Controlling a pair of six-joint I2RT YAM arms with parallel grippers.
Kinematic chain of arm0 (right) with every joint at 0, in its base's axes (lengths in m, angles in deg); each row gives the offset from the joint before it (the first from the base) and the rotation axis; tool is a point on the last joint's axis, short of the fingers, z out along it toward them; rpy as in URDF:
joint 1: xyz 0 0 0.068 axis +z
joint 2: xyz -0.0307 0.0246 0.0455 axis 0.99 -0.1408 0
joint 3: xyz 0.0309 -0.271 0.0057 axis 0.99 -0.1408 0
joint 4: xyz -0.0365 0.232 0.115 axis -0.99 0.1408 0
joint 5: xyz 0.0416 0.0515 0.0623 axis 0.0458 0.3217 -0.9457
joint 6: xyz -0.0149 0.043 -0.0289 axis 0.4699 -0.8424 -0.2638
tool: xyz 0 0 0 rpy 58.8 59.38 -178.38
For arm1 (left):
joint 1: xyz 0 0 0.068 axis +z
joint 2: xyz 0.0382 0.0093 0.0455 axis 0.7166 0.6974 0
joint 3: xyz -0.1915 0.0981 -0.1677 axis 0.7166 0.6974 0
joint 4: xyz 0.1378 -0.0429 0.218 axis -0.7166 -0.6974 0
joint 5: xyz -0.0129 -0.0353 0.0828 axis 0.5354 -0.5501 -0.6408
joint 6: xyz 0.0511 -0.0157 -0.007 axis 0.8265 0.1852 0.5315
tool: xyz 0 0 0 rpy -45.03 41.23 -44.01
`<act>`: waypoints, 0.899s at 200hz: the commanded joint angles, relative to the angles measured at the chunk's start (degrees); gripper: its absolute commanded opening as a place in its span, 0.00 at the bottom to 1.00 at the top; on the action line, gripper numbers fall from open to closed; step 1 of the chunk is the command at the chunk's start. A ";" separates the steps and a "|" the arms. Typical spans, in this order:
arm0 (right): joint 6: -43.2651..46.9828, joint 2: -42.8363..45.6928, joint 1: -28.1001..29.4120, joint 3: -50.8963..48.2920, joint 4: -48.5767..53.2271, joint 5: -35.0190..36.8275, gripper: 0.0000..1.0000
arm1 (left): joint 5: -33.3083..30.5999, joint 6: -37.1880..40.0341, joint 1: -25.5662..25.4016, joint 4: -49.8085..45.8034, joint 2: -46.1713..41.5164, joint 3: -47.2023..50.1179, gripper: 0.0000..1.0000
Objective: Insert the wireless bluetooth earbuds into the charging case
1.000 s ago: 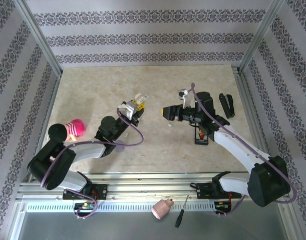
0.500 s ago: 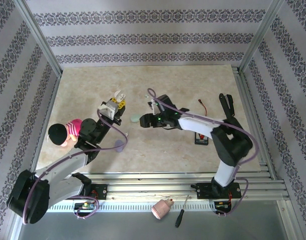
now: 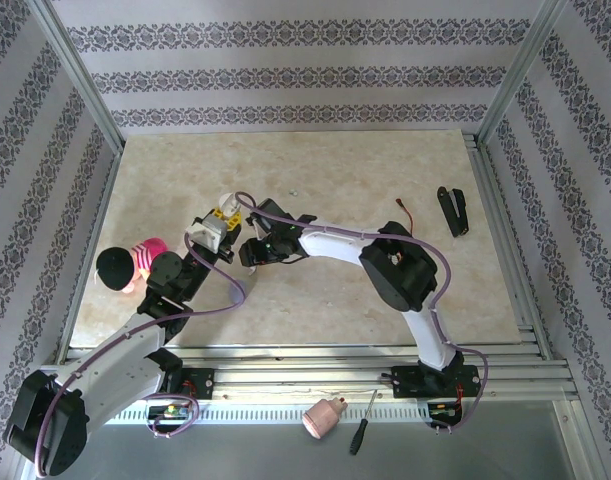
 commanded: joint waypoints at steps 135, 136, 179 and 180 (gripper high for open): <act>7.92 -6.27 2.86 9.01 12.11 0.10 0.34 | -0.01 0.60 0.39 1.01 0.27 2.32 0.00; 7.96 -6.27 2.87 9.05 12.11 0.08 0.34 | -0.05 0.56 0.43 1.02 0.28 2.35 0.00; 9.31 -6.63 3.46 9.45 13.93 1.33 0.32 | -0.32 0.90 0.46 0.84 0.13 2.74 0.00; 9.31 -6.67 3.48 9.40 13.95 1.31 0.32 | -0.34 0.93 0.38 0.84 0.12 2.70 0.00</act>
